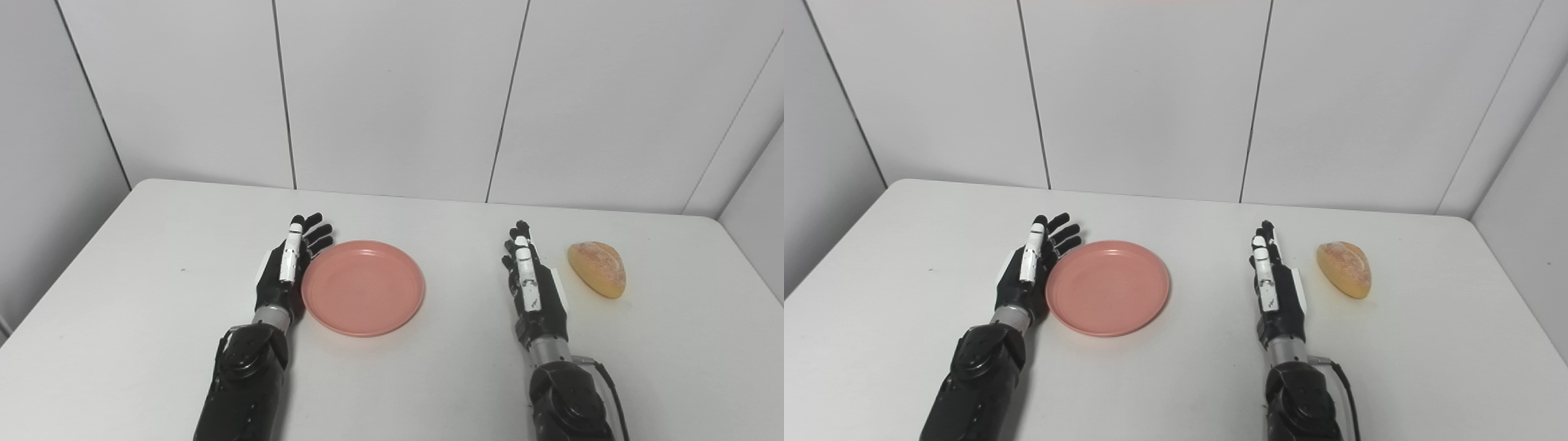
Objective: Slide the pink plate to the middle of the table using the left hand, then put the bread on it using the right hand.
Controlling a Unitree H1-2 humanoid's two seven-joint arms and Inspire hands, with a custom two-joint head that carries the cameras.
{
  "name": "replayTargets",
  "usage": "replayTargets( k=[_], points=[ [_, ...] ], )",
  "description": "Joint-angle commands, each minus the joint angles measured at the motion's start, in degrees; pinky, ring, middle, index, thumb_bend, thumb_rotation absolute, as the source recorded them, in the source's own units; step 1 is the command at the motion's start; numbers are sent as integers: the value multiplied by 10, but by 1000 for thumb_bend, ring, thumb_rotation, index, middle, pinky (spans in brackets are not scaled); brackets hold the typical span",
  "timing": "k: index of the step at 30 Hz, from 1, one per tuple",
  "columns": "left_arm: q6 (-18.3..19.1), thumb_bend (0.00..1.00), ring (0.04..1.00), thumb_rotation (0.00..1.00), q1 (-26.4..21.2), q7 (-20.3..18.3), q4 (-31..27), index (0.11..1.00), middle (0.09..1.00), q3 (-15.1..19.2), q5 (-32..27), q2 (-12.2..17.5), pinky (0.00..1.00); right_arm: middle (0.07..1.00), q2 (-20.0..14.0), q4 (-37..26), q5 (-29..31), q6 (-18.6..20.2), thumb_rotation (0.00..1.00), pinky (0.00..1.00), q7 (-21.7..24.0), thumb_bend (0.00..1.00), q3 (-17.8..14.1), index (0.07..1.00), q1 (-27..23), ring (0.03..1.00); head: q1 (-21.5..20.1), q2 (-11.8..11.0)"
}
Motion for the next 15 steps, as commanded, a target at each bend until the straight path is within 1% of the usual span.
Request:
replayTargets(
  k=[1,4,5,7,9,11,15],
  points=[
    [-5,394,851,1000,0,-13,5,839,842,-10,7,-3,851,1000,10,-15,-3,-8,917,1000,-3,513,3,1000,-20,1000,-3,-1],
    [-13,397,842,1000,4,-12,9,834,834,-17,11,-8,843,1000,17,-15,-11,-19,922,1000,-13,510,5,1000,-19,1000,-9,-3],
    [-12,397,835,1000,7,-5,5,828,827,-17,13,-14,837,1000,17,-16,-13,-20,923,1000,-13,512,6,1000,-18,1000,-10,-4],
    [-21,394,830,1000,13,-5,1,816,817,-20,18,-21,827,1000,18,-17,-14,-19,917,1000,-12,516,8,1000,-18,1000,-16,-4],
    [-28,391,842,1000,17,-15,0,823,826,-26,18,-23,842,1000,20,-14,-13,-21,899,1000,-12,522,8,1000,-19,1000,-22,-5],
    [-28,398,857,1000,24,-23,-5,841,843,-38,25,-24,851,1000,22,-8,-14,-26,888,1000,-13,525,9,1000,-21,1000,-34,-5],
    [-23,413,870,1000,33,-25,-18,862,859,-54,33,-28,868,1000,24,-5,-16,-30,874,1000,-15,531,9,1000,-22,1000,-41,-4]
  ],
)
